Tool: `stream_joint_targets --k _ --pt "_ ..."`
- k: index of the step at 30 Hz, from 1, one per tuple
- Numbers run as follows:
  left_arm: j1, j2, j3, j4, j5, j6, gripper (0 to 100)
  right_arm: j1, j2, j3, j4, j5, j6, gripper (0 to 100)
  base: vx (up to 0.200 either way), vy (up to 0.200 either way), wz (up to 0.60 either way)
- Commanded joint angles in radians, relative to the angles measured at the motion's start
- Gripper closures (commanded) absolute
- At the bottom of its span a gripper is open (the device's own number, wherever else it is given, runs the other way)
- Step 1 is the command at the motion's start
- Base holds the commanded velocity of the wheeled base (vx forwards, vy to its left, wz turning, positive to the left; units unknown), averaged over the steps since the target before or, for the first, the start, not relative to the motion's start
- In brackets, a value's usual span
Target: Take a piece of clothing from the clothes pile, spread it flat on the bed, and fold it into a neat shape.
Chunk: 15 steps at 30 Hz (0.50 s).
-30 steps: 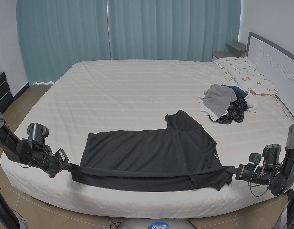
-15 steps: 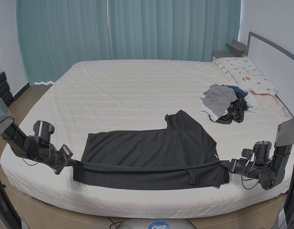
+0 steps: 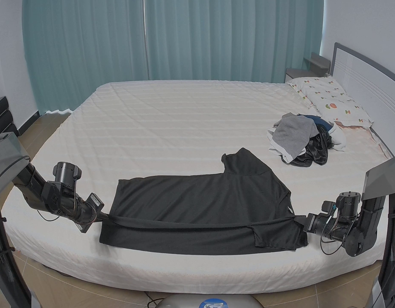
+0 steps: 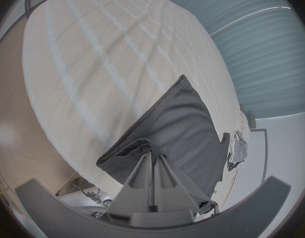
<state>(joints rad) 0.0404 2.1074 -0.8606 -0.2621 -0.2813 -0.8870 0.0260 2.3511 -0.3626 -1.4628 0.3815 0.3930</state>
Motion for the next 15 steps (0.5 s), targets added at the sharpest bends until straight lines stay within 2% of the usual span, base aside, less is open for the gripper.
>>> stream_joint_targets --k 1,5,15 --pt "-0.011 0.029 -0.011 -0.002 0.007 0.000 100 0.005 0.042 -0.004 -0.021 -0.007 0.003 100 0.000 0.000 0.00" --pt "-0.014 0.039 -0.021 0.000 0.008 -0.004 100 0.009 0.076 -0.006 -0.071 -0.032 0.003 100 0.000 0.000 0.00" --pt "-0.014 0.046 -0.049 0.003 0.017 -0.050 100 0.015 0.097 -0.007 -0.093 -0.033 0.018 100 0.000 0.000 0.00"
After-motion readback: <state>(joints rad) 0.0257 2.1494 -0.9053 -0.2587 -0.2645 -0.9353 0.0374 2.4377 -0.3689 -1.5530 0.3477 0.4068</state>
